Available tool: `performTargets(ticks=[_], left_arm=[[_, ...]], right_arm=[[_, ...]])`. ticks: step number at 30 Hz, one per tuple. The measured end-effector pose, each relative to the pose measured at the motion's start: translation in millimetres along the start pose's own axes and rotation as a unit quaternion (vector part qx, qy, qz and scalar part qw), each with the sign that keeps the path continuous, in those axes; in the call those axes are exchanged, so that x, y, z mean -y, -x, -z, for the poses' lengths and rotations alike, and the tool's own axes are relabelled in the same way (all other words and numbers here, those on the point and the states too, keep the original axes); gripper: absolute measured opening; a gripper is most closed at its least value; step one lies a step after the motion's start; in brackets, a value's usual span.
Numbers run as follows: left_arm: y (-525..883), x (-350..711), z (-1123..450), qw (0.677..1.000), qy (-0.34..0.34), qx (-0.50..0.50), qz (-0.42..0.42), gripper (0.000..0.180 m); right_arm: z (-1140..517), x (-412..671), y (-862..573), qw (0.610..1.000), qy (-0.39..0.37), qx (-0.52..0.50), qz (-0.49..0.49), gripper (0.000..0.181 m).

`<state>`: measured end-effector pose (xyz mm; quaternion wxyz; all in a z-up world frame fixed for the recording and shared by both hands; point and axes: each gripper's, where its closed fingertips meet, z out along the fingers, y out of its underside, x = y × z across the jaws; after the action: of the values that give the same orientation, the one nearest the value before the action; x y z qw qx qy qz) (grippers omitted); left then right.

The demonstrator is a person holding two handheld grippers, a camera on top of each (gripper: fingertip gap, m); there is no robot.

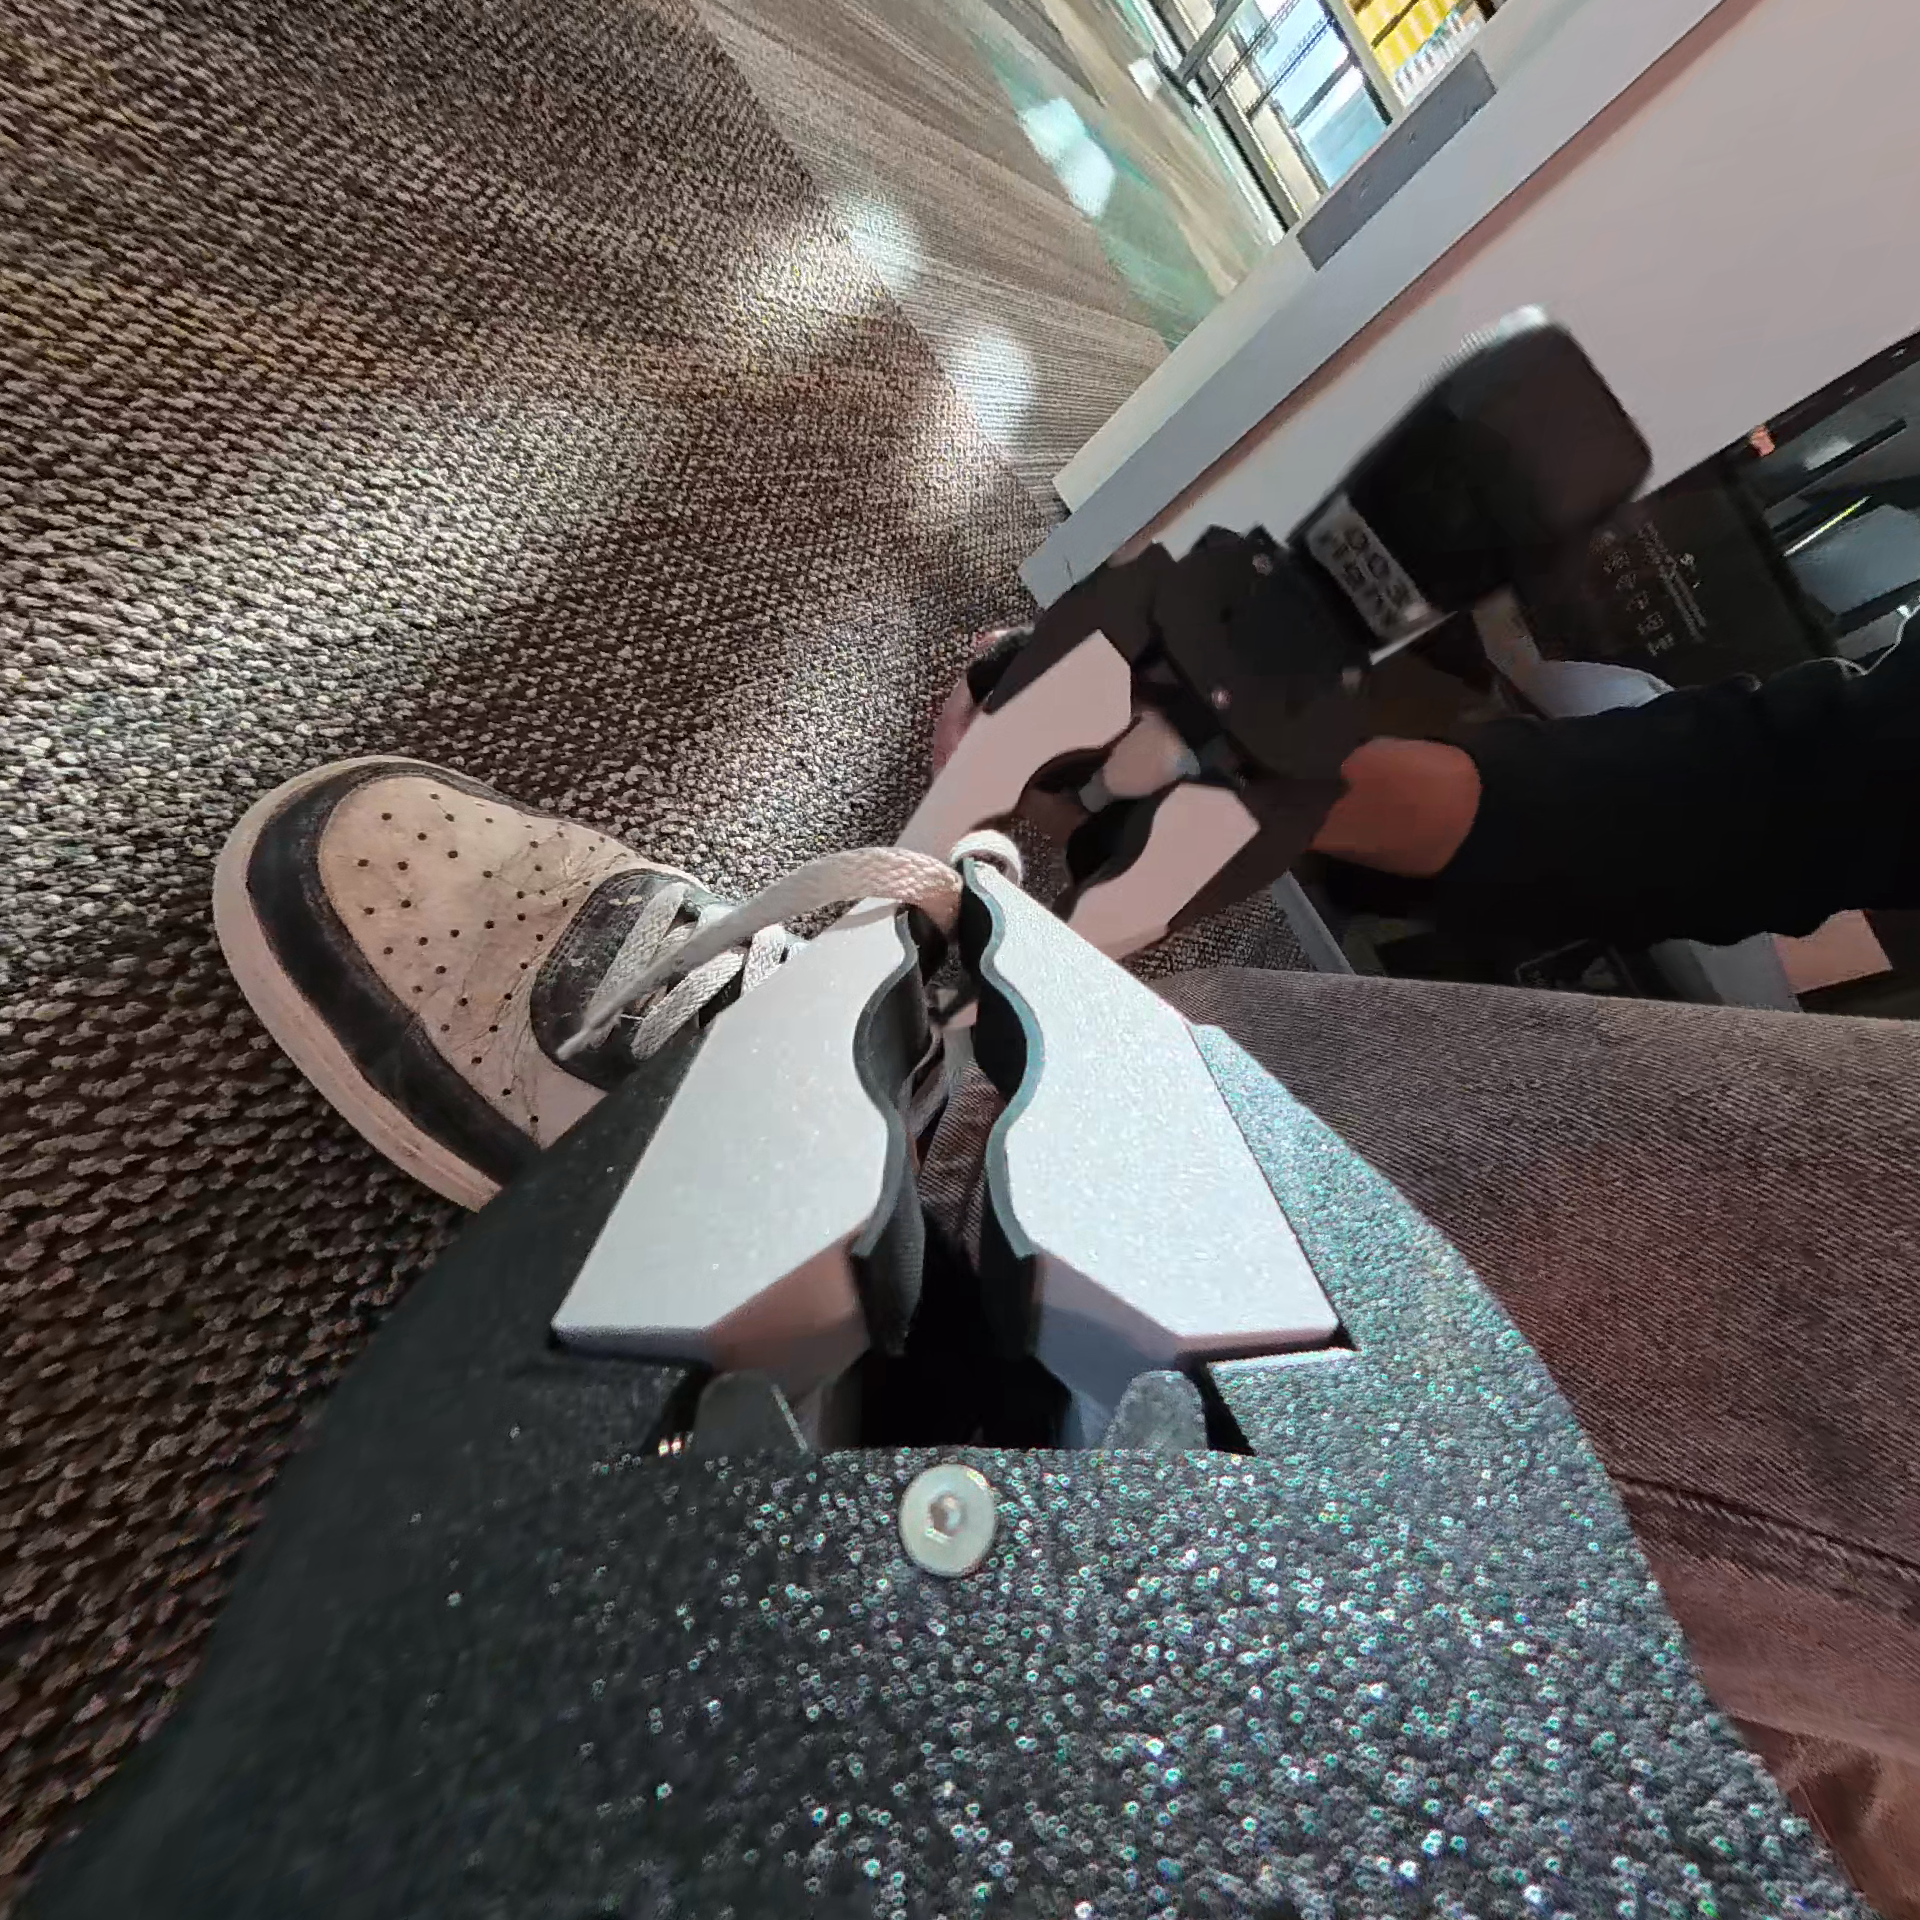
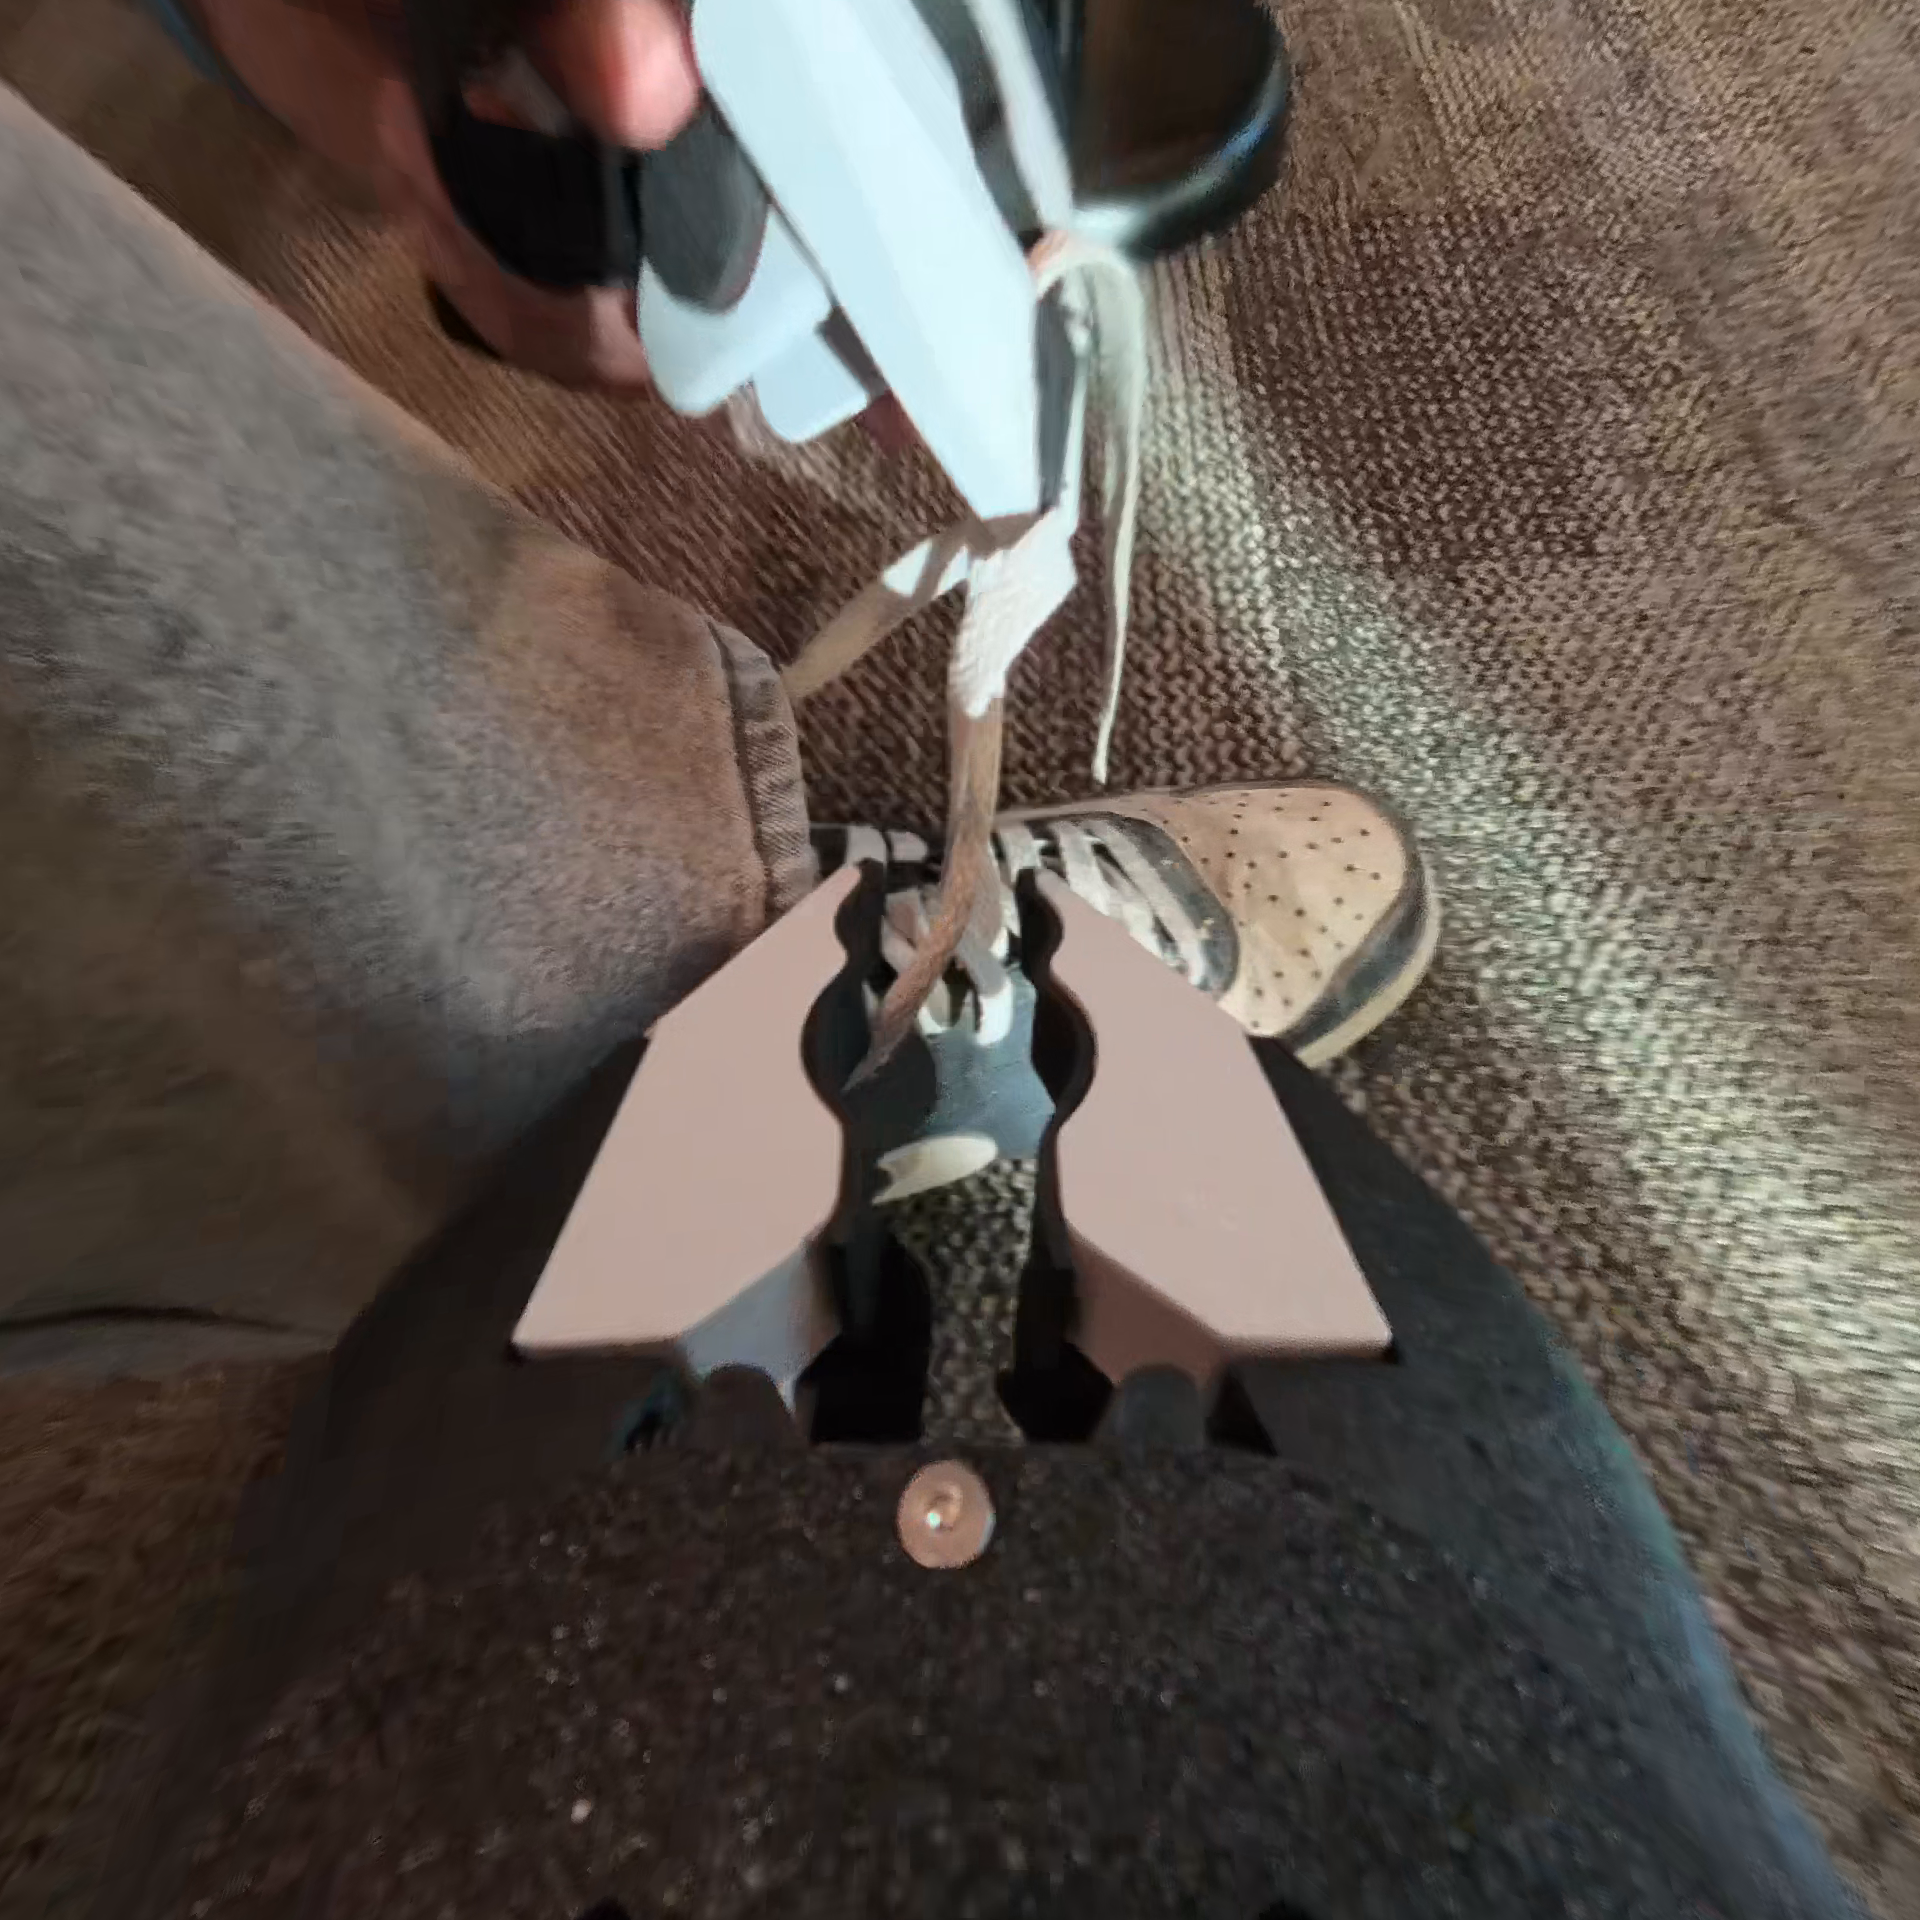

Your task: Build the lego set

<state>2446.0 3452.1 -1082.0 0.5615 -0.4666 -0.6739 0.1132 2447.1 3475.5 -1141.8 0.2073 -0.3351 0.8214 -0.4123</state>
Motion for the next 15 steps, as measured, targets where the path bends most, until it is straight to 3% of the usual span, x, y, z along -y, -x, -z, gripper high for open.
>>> performTargets(ticks=[5,7,12,15], left_arm=[[-4,0,1,1.0,0.003,-0.009,-0.007,0.0],[-4,-1,1,1.0,0.006,-0.01,-0.008,0.0],[-9,-4,0,1.0,0.017,-0.01,-0.011,0.0],[-8,-3,1,1.0,0.013,-0.009,-0.011,0.0]], right_arm=[[38,12,-3,0.961,-0.117,0.186,-0.169,0.036],[43,8,-25,0.944,-0.136,0.213,-0.213,0.037],[11,-16,-26,0.937,-0.09,0.287,-0.177,0.03],[-1,-20,-5,0.942,-0.062,0.309,-0.119,0.035]])
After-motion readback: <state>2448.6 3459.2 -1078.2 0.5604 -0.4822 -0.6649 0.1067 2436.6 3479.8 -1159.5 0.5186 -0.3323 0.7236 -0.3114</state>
